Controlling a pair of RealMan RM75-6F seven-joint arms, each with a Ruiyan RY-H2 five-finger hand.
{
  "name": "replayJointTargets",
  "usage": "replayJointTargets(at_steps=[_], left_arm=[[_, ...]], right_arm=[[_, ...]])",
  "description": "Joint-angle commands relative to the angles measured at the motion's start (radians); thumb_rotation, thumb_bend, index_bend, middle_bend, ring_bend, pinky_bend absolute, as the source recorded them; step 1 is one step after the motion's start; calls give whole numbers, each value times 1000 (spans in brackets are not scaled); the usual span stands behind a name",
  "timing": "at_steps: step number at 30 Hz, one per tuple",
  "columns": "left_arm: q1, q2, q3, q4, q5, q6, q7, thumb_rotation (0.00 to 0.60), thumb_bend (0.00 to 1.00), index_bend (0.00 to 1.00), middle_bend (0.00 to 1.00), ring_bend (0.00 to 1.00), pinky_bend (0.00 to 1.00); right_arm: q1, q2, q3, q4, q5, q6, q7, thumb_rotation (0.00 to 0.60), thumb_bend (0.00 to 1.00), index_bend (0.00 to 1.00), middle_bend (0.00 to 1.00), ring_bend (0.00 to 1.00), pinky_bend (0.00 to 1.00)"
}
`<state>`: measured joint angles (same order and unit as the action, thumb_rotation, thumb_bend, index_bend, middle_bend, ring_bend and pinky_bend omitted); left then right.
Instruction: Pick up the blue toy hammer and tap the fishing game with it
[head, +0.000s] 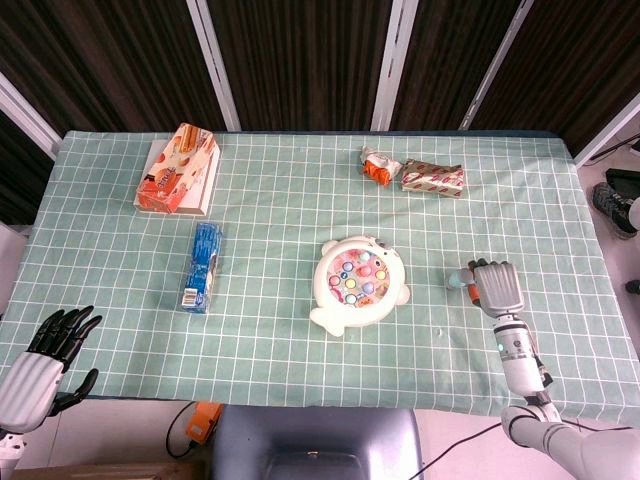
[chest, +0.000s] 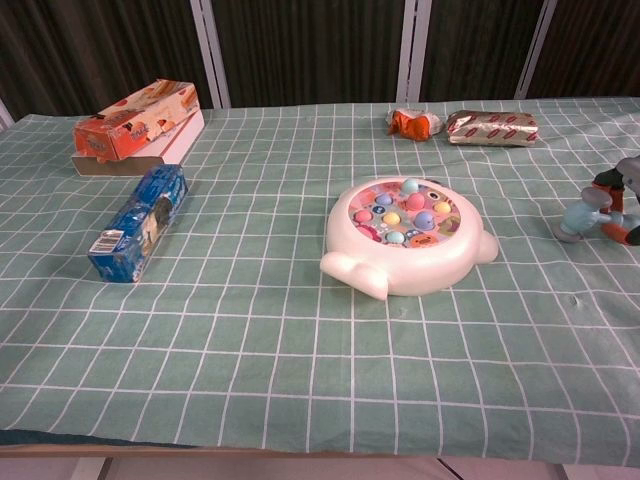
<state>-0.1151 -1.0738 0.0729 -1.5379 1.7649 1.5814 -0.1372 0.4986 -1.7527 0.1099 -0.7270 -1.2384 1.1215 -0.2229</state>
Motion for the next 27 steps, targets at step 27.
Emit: replayJointTargets(at_steps=[27], left_arm=[[4,-5,3,12,19,21,-10,600,427,0,0,0,0]], right_arm=[[-27,82,58,-132,44,-75,-78,600,457,462,390,529,648]])
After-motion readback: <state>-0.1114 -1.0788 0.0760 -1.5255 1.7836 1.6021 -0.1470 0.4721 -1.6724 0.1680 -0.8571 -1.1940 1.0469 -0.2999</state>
